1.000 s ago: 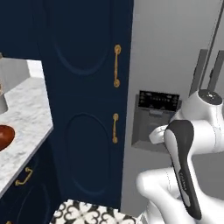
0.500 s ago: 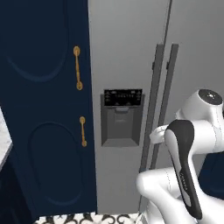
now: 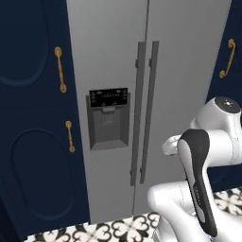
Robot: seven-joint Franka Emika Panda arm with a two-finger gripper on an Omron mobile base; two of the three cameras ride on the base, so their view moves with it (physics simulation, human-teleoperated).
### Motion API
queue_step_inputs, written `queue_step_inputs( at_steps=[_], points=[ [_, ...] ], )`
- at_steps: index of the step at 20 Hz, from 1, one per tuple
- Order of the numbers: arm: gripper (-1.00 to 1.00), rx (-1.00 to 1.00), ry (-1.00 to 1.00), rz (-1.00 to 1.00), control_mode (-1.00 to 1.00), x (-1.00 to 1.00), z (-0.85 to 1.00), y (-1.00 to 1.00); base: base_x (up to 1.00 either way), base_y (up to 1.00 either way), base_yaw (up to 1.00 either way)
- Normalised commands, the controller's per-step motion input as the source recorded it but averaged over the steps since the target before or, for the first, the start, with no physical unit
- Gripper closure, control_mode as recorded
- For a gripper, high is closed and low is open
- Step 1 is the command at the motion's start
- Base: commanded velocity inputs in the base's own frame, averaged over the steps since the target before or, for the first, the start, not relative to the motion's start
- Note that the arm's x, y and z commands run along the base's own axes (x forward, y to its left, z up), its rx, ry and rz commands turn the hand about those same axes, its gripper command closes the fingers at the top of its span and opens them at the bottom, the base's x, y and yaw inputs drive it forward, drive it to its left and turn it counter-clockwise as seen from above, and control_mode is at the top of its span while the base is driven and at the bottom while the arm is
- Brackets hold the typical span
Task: Grab a lemon wedge from the fridge and one ice cube from the ice bowl, and put them in the glass of lemonade.
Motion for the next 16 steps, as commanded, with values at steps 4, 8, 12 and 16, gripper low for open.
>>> queue_step_inputs(
  at_steps=[4,8,12,16],
  points=[
    [-1.0,0.0,0.0,0.0,1.0,0.0,0.0,0.0,-0.47,0.0,-0.05],
    [-1.0,0.0,0.0,0.0,1.0,0.0,0.0,0.0,-0.3,0.0,-0.02],
    [-1.0,0.0,0.0,0.0,-1.0,0.09,-0.01,0.0,0.0,0.0,0.0],
    [-1.0,0.0,-0.05,0.0,-1.0,0.32,-0.01,0.0,0.0,0.0,0.0]
  ],
)
